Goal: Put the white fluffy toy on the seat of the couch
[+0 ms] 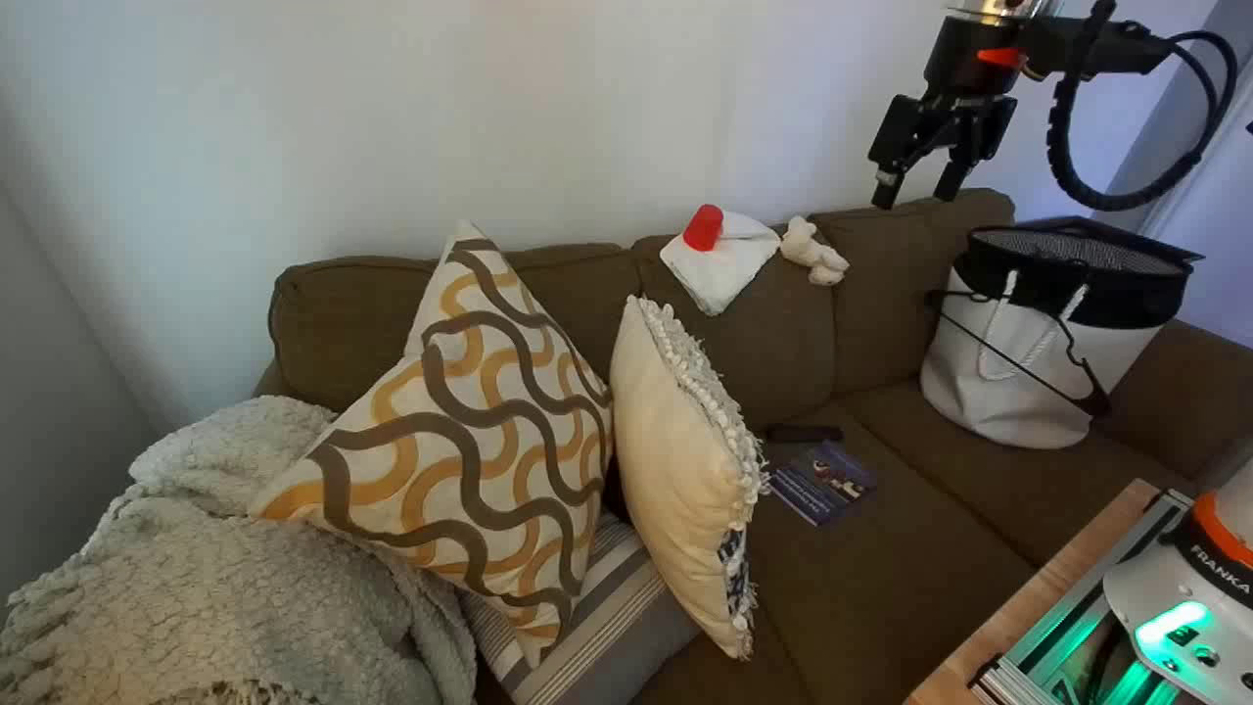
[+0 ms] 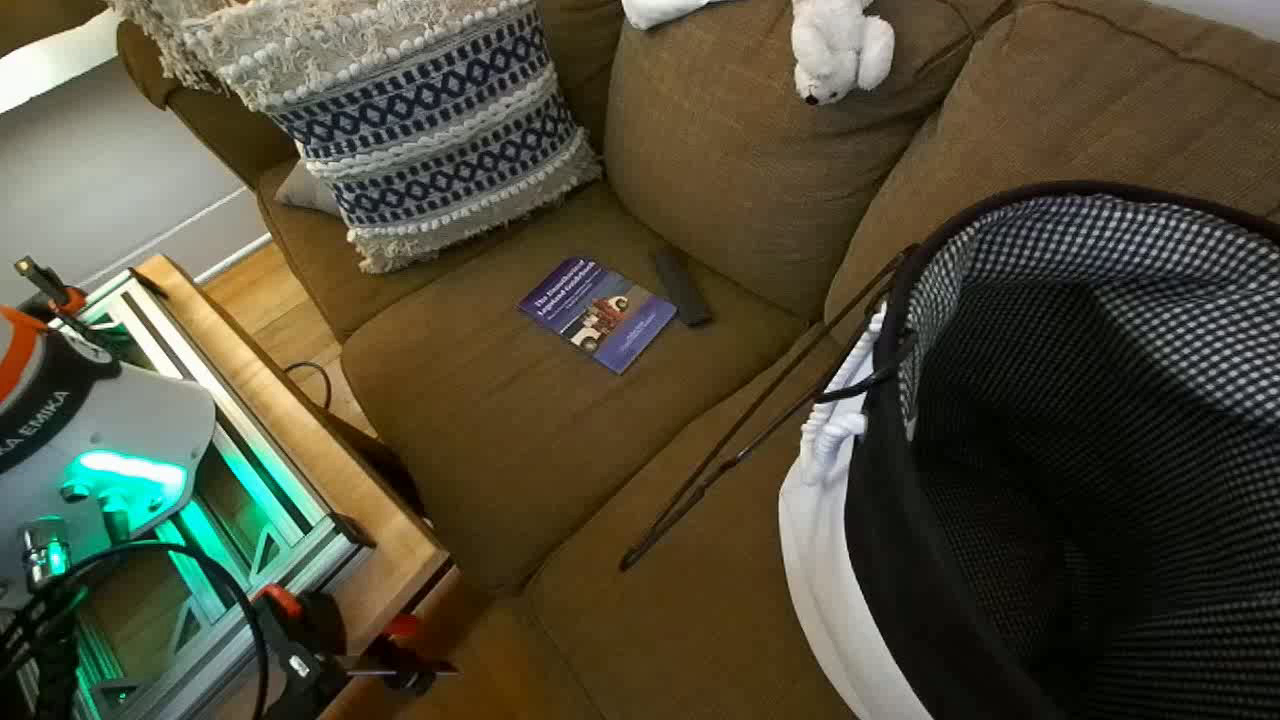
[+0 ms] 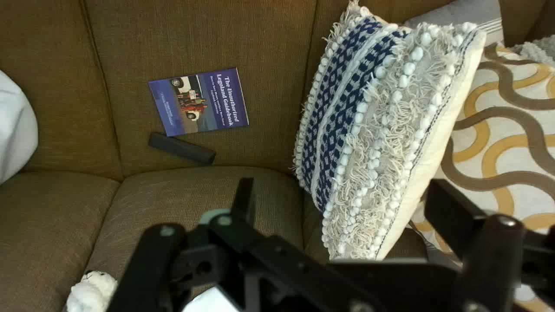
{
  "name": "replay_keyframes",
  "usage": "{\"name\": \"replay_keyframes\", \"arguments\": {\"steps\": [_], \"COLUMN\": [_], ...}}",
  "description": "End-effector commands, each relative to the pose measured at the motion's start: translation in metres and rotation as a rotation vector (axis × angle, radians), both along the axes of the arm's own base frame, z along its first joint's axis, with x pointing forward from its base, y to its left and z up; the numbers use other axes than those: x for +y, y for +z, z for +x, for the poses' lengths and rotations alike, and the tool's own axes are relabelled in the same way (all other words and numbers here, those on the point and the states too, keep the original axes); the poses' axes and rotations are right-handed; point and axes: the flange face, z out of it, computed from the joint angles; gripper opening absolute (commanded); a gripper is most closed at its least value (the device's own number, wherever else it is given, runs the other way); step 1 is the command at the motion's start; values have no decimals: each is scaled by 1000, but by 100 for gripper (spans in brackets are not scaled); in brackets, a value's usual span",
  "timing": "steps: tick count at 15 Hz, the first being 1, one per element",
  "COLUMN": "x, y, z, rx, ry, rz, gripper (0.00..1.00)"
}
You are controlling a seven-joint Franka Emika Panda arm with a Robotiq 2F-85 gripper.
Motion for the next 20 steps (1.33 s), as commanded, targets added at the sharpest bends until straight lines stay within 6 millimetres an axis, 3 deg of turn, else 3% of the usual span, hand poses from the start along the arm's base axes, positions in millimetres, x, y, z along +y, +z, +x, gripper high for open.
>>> {"name": "replay_keyframes", "arguments": {"steps": [1,15,18,20], "x": [0,0,-32,-69], "y": [0,1,-6,-20], "z": [0,0,25,45], "rx": [1,0,-72,-106], "ry": [0,0,-79,-142], "rz": [0,0,-24,-63], "gripper": [100,100,100,100]}}
